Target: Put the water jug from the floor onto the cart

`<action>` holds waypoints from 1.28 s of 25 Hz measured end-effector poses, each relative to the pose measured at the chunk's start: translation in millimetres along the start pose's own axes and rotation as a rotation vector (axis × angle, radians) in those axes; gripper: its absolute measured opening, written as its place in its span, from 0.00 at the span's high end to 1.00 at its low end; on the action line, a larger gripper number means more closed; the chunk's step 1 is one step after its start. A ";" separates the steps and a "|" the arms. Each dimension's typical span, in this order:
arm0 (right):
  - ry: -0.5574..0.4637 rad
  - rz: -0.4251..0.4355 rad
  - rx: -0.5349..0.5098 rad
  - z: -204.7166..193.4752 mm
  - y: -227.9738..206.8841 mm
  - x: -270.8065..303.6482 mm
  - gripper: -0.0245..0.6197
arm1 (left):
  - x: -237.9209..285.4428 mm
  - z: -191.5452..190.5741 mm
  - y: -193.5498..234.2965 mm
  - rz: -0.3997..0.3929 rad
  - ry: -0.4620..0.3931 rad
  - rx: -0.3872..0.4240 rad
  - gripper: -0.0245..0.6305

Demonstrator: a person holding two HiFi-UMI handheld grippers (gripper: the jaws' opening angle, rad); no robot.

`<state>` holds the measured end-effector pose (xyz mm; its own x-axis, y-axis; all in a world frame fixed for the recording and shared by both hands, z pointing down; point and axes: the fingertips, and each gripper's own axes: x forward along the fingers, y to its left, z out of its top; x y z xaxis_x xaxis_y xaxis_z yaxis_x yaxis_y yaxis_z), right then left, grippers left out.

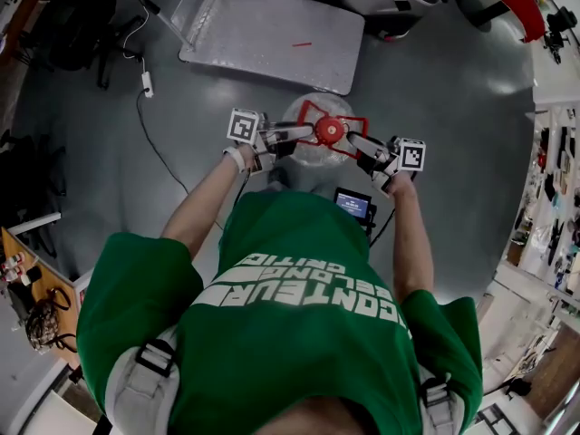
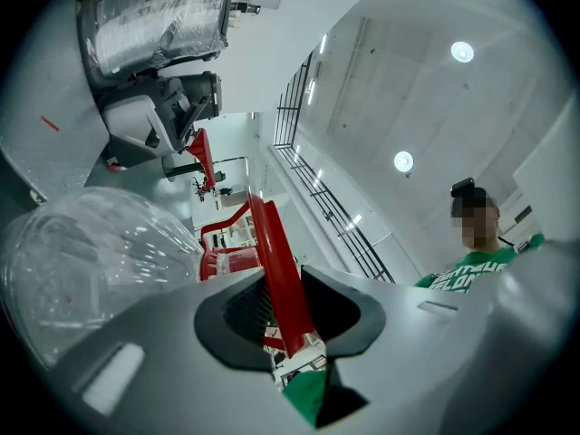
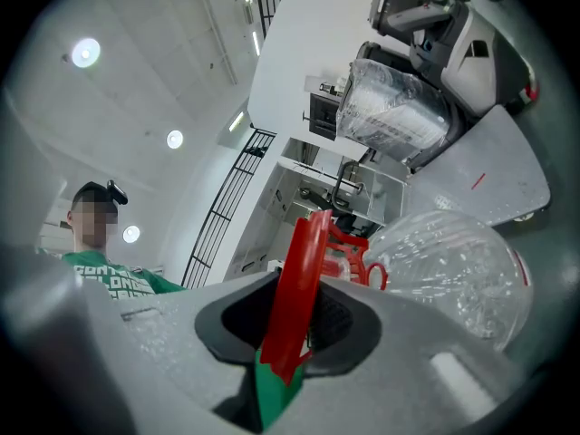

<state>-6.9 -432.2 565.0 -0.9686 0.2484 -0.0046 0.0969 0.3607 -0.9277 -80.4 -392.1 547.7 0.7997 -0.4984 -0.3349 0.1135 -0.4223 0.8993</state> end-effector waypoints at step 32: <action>0.147 0.105 0.063 149.9 -78.1 -12.7 0.87 | 61.8 129.9 72.8 0.126 -0.177 0.016 0.82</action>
<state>-36.5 -598.3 581.5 -0.9096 0.4123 -0.0517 0.1764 0.2703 -0.9465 -99.3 -552.0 555.9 0.6904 -0.6729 -0.2654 0.0085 -0.3593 0.9332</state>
